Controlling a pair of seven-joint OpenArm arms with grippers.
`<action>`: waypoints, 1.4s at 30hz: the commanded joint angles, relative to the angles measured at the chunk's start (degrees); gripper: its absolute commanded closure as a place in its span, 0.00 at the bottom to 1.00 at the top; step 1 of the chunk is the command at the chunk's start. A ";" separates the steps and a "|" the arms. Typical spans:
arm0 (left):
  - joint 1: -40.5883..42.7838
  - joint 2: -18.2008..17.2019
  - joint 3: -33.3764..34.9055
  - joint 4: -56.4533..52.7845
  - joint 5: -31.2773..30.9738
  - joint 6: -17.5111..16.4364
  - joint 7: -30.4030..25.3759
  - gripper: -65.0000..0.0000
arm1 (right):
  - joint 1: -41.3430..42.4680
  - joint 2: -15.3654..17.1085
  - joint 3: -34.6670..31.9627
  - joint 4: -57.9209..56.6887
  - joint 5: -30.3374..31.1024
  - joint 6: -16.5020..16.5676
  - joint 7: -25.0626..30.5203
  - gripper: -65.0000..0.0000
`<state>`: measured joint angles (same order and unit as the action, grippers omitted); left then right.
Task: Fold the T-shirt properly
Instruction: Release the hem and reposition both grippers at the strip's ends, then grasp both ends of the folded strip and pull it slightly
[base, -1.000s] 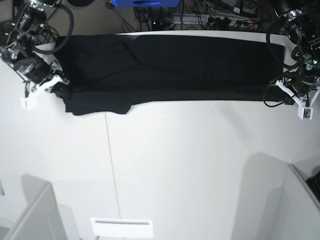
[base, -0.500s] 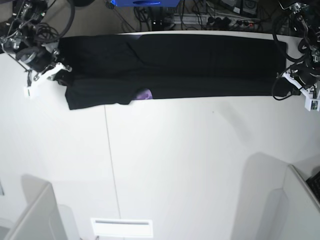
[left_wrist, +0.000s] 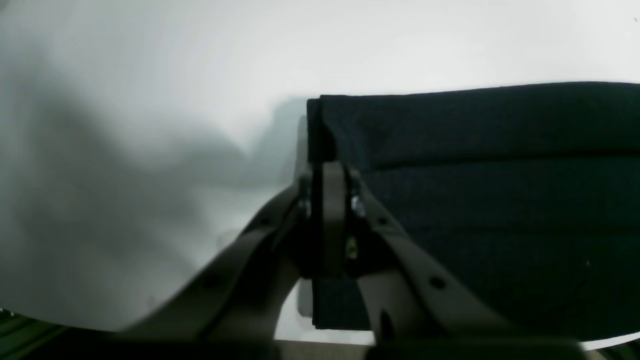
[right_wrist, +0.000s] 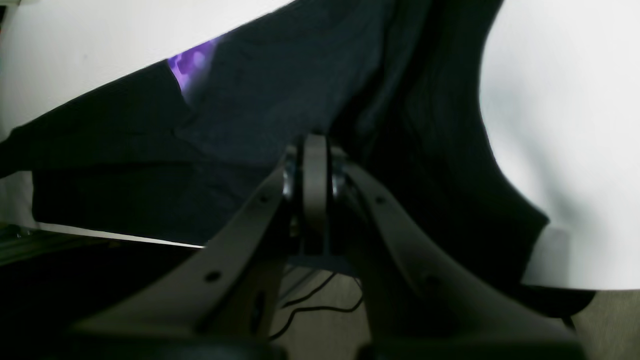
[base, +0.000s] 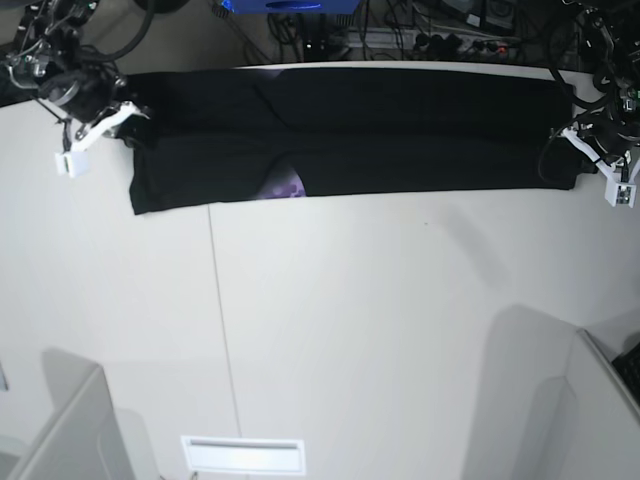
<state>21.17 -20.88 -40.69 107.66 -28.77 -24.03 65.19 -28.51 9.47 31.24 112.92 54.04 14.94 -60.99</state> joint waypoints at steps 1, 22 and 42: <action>0.15 -0.87 -0.50 0.78 0.07 -0.01 -0.79 1.00 | -0.63 0.68 0.27 0.97 0.77 0.14 0.73 1.00; 0.77 -0.87 -0.50 0.70 0.16 -0.01 -0.79 0.59 | -1.86 0.77 0.71 0.53 0.42 -6.72 0.99 0.65; 0.59 8.44 -5.42 -7.22 1.13 0.16 -8.97 1.00 | 7.81 0.68 -12.30 -2.11 -17.87 -6.46 2.75 1.00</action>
<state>21.61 -11.73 -45.87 99.77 -27.77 -23.99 56.58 -20.97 9.76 18.59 110.10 35.27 8.36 -59.37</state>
